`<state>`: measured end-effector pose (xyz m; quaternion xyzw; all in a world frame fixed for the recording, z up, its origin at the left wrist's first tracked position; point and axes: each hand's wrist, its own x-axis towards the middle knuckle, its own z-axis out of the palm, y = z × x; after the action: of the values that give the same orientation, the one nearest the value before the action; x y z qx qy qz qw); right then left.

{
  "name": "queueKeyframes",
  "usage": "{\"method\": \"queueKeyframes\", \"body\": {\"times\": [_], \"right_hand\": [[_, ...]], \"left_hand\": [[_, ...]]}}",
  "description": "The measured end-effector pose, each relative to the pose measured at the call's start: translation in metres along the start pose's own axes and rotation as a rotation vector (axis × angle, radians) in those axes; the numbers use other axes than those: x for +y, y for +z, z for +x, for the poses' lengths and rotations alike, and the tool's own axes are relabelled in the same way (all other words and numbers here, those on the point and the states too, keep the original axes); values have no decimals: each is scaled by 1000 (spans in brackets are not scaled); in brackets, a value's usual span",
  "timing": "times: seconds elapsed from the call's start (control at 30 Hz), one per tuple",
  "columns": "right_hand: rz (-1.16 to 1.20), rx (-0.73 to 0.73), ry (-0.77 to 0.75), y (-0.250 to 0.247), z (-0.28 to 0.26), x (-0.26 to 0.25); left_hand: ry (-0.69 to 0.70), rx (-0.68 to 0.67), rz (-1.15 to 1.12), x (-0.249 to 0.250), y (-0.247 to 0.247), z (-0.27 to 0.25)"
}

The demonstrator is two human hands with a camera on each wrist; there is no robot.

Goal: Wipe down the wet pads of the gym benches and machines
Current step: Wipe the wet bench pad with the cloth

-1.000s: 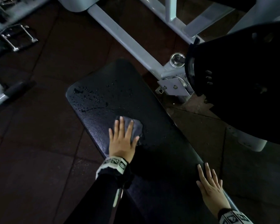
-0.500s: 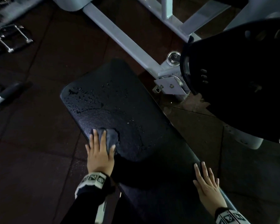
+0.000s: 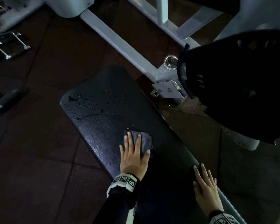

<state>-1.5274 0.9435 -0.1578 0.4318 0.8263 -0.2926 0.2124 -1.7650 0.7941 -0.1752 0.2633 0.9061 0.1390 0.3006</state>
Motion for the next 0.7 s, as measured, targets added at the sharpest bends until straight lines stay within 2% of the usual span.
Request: {"method": "queueKeyframes", "body": {"times": [0.1, 0.17, 0.3, 0.4, 0.57, 0.7], "right_hand": [[-38, 100, -16, 10, 9, -35], [-40, 138, -109, 17, 15, -73], [-23, 21, -257, 28, 32, -157], [-62, -34, -274, 45, 46, -195], [-210, 96, -309, 58, 53, -198], [-268, 91, -410, 54, 44, -169]], "left_hand": [[-49, 32, -74, -20, -16, -3], [-96, 69, -60, -43, -30, 1], [-151, 59, 32, -89, -58, 22], [-87, 59, 103, -107, -72, 33], [-104, -7, 127, -113, -83, 39], [-102, -36, 148, -114, -76, 40]]}}
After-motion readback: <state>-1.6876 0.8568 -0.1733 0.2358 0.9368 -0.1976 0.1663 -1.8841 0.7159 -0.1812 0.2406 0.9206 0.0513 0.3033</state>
